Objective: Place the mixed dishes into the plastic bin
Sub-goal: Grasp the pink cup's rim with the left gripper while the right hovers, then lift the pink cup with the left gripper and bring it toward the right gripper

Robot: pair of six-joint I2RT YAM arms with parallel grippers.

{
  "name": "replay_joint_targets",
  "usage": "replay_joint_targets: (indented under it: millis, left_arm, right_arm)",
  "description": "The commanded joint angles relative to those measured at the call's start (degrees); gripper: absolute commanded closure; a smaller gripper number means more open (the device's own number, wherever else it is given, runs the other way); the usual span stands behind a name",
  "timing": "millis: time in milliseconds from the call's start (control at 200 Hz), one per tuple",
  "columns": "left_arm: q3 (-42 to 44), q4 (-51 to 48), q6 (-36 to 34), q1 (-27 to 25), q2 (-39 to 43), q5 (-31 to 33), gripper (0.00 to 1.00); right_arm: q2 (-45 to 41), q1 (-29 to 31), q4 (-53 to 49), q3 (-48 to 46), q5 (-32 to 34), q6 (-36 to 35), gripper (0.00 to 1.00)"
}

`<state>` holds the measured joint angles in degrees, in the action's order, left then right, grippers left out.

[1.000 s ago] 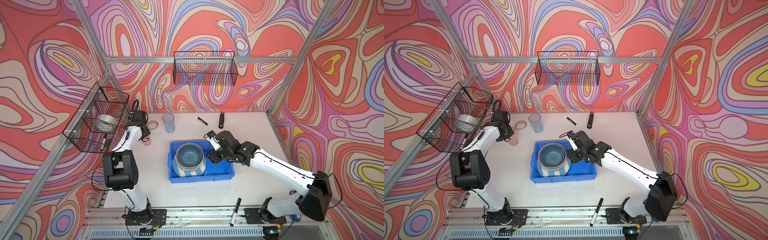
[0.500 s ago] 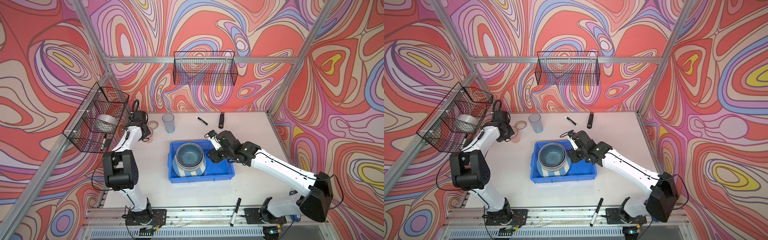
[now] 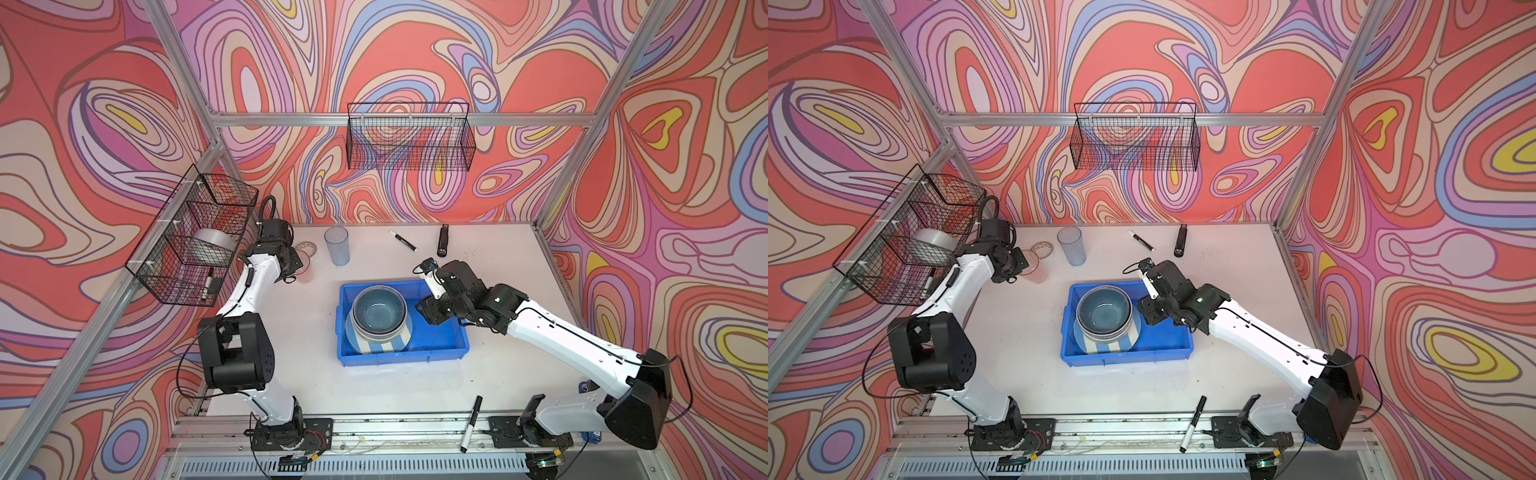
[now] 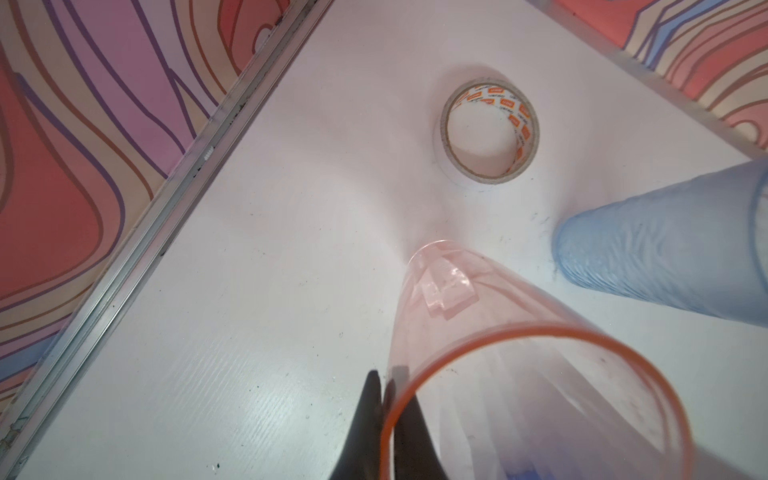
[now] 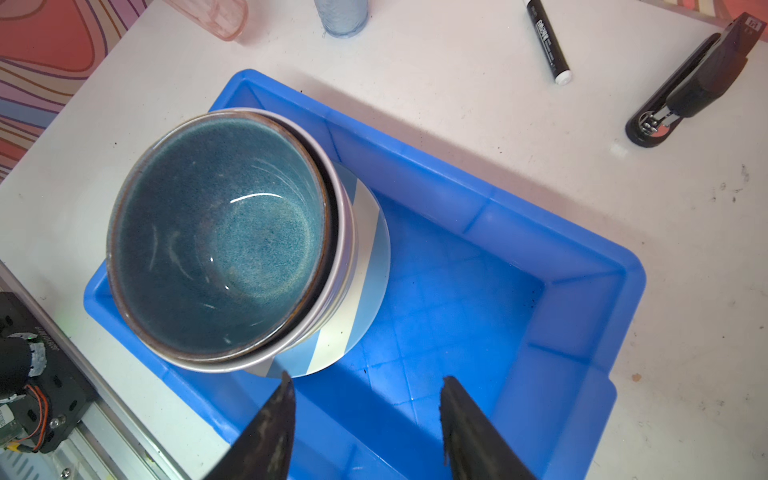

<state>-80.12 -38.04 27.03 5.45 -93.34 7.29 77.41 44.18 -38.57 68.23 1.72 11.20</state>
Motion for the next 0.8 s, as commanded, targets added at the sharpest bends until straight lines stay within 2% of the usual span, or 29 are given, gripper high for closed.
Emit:
replay_joint_targets:
  millis: [0,301,396,541,796]
  left_arm:
    - [0.73,-2.8,-0.95,-1.07,5.14,-2.02,1.0]
    - [-0.81,-9.36,-5.94,-6.43,12.24,0.43,1.0]
    - [-2.78,-11.71,-8.09,-10.31,13.73,3.05,1.0]
    - [-6.84,-15.94,-10.36,-17.55,14.74,10.44,1.0]
    - [-9.66,-18.82,-8.09,-27.47,16.95,14.92,1.0]
  right_arm:
    - [-1.52,-0.33,0.69,0.92,0.15,0.27,0.43]
    - [-3.09,-0.32,3.15,3.75,-3.96,-0.4,0.43]
    - [-3.42,-0.25,4.32,5.26,-4.9,-0.26,0.44]
    - [-2.0,-0.25,5.18,8.89,-6.48,0.44,0.45]
    - [0.13,-0.24,10.06,11.39,-11.61,3.39,0.46]
